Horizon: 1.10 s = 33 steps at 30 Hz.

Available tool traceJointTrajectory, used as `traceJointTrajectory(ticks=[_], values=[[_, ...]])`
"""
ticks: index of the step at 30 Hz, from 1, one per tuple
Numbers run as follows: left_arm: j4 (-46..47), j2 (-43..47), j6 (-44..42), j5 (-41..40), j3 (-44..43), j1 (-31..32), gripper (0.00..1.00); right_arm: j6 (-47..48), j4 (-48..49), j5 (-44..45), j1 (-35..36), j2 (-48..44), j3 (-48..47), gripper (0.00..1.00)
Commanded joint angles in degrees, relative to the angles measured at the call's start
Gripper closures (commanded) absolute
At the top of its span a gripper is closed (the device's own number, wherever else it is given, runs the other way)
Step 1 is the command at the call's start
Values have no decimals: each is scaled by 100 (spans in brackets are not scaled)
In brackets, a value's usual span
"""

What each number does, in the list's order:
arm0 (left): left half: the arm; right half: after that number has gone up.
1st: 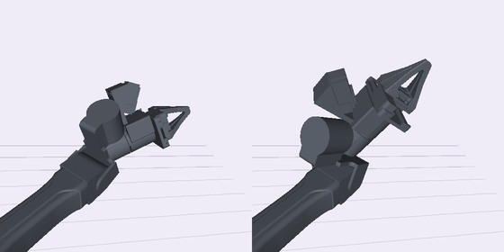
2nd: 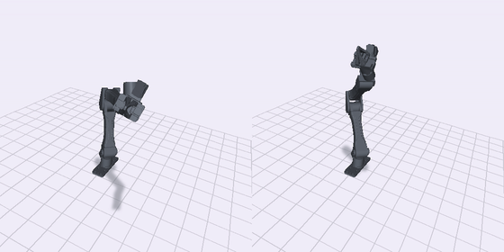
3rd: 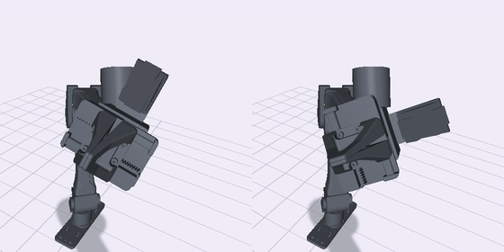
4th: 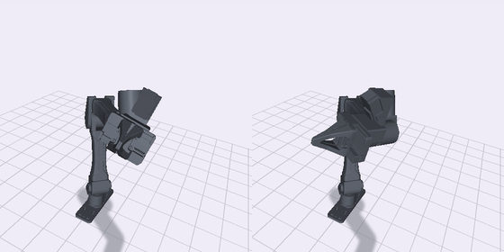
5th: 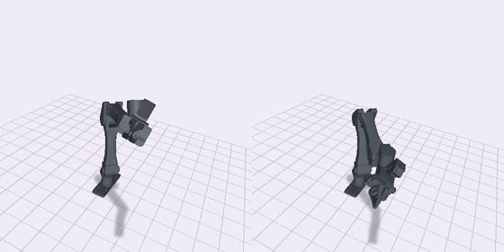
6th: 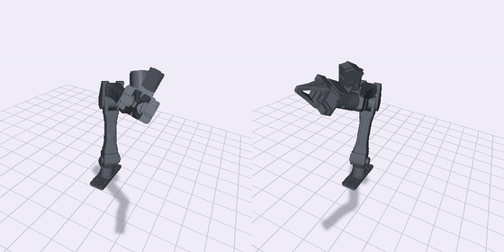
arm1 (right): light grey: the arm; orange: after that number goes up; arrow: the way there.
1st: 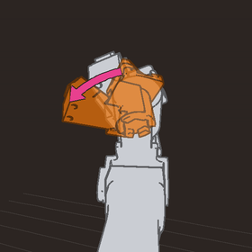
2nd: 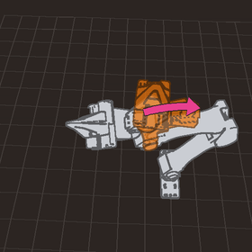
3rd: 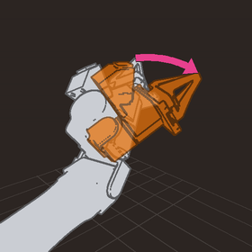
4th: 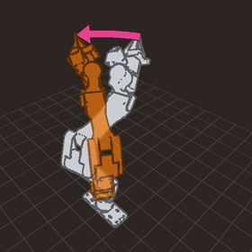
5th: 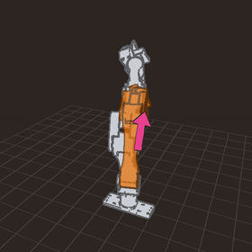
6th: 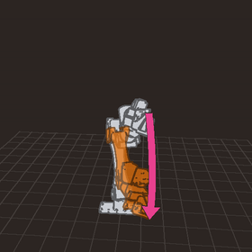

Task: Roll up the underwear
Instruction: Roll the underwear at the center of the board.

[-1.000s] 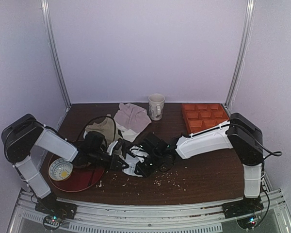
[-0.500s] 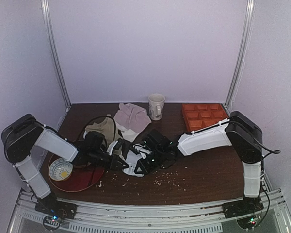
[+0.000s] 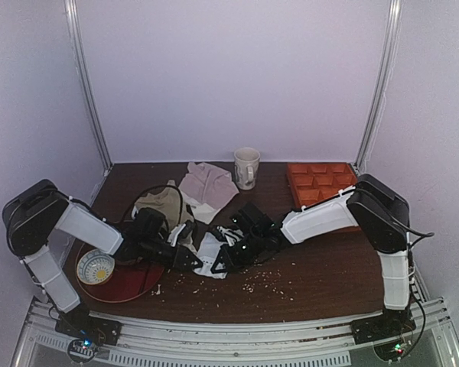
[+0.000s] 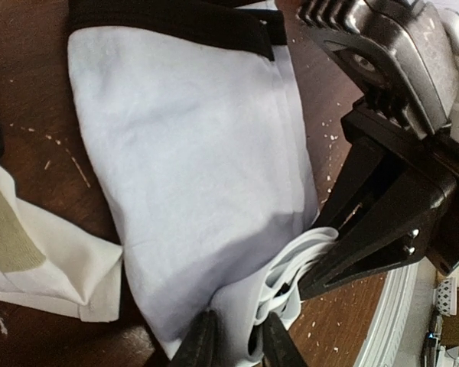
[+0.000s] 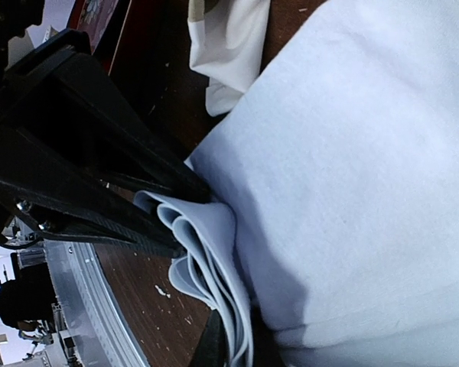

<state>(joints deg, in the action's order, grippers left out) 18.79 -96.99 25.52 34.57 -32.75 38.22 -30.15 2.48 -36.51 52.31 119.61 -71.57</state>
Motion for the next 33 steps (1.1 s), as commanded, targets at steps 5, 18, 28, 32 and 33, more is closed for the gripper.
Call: traceJointTrajectory(ticks=[5, 18, 28, 32, 33], values=[[-484, 331, 152, -214, -15, 11, 66, -807, 5, -6, -136, 258, 327, 100], [-240, 176, 179, -179, -135, 5, 60, -719, -731, -233, -237, 593, -80, 100], [-513, 484, 74, -620, -291, -6, 58, -687, -759, -232, -239, 595, -60, 100], [-661, 229, -82, -384, -473, -7, 58, -661, -781, -268, -239, 609, -74, 100], [-574, 161, -45, -310, -453, 1, 57, -655, -792, -259, -239, 610, -84, 100]])
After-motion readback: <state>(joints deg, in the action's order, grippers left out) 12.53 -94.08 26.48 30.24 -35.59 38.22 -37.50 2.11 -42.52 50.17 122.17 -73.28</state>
